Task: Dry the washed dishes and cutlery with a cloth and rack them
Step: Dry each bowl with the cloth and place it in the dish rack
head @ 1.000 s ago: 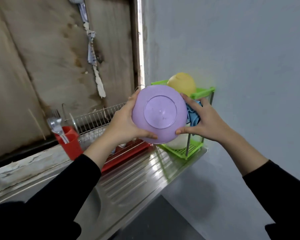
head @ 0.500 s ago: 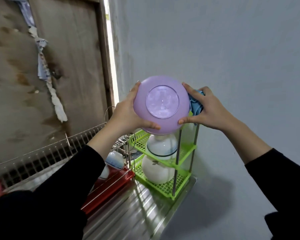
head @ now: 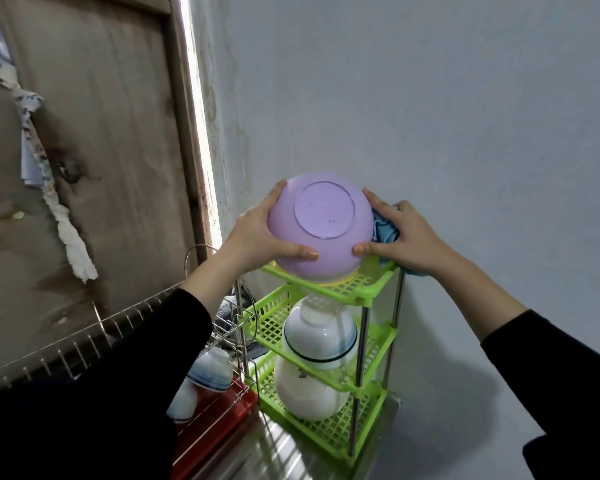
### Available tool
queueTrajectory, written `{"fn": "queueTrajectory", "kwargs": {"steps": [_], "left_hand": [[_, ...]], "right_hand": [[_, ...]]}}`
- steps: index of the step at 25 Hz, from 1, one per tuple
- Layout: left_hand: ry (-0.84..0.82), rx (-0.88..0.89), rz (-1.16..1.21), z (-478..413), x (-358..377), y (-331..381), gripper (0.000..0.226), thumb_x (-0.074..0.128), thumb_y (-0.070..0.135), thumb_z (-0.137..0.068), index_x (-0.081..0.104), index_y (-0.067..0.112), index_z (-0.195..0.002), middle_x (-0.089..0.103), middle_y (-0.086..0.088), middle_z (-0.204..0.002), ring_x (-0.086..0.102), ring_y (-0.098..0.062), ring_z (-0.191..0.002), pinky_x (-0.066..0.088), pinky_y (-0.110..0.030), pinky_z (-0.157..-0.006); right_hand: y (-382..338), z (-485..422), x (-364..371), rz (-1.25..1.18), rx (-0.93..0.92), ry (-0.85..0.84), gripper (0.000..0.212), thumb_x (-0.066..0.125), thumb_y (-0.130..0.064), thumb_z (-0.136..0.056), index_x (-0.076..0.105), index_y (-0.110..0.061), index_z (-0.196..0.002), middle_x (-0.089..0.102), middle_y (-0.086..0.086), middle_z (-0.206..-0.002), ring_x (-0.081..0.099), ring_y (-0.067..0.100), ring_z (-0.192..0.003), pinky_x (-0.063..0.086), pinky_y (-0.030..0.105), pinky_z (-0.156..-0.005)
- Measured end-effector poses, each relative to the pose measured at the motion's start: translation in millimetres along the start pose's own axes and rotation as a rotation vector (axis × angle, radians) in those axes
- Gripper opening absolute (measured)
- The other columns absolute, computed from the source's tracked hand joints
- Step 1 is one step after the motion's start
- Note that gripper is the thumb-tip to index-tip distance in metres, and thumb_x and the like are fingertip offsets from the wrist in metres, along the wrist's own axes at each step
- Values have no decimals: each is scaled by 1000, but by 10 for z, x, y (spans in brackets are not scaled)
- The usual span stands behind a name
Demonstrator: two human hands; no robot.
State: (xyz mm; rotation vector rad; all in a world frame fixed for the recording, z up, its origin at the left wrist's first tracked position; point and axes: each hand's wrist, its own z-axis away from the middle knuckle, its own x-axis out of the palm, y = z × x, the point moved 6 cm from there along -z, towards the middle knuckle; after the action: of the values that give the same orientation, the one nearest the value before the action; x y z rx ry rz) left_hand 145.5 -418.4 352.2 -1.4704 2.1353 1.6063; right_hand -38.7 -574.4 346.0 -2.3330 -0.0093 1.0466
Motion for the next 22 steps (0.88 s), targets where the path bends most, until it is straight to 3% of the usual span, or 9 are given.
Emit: {"fn": "queueTrajectory", "kwargs": {"steps": [2, 7, 10, 14, 18, 22], "left_hand": [[-5, 12, 51, -29, 96, -92, 136, 82, 64, -29, 21, 44, -149, 40, 9, -149, 39, -13, -136, 35, -39, -113], [25, -66, 92, -22, 344, -299, 122, 80, 65, -44, 25, 37, -150, 34, 5, -153, 35, -14, -139, 33, -39, -114], [67, -108, 90, 19, 415, -403, 105, 85, 47, -64, 28, 30, -150, 37, 1, -151, 38, -17, -137, 32, -32, -113], [73, -75, 23, 159, 378, -345, 94, 83, 35, -72, 31, 20, -150, 36, 0, -153, 33, -15, -140, 25, -24, -110], [110, -49, 2, 506, 202, -233, 70, 80, 32, -77, 49, 24, -139, 50, 3, -142, 43, -14, -134, 33, -26, -107], [163, -32, -70, 1129, 12, -15, 59, 74, 38, -82, 53, 33, -136, 55, 3, -138, 50, -18, -126, 37, -22, -94]], "right_hand": [[84, 11, 52, -13, 41, -6, 104, 69, -59, -56, 29, -37, -149, 39, 8, -108, 43, 16, -102, 32, 12, -81], [166, 61, 104, 50, 33, 107, 70, 78, -41, -74, 51, -31, -137, 41, 7, -106, 47, 17, -99, 32, 15, -83], [158, 81, 142, 89, 26, 104, 59, 79, -33, -78, 57, -32, -132, 41, 6, -107, 48, 19, -99, 34, 20, -86], [58, 137, 125, 107, -1, 136, 54, 77, -24, -81, 58, -28, -132, 40, 6, -108, 50, 28, -106, 36, 24, -91], [-242, 411, -14, 64, -60, 298, 47, 70, -15, -87, 58, -26, -131, 39, 5, -107, 48, 22, -101, 32, 14, -85], [-655, 892, -138, -25, -131, 390, 44, 68, -15, -88, 59, -27, -129, 40, 3, -107, 45, 12, -96, 30, -1, -82]]}}
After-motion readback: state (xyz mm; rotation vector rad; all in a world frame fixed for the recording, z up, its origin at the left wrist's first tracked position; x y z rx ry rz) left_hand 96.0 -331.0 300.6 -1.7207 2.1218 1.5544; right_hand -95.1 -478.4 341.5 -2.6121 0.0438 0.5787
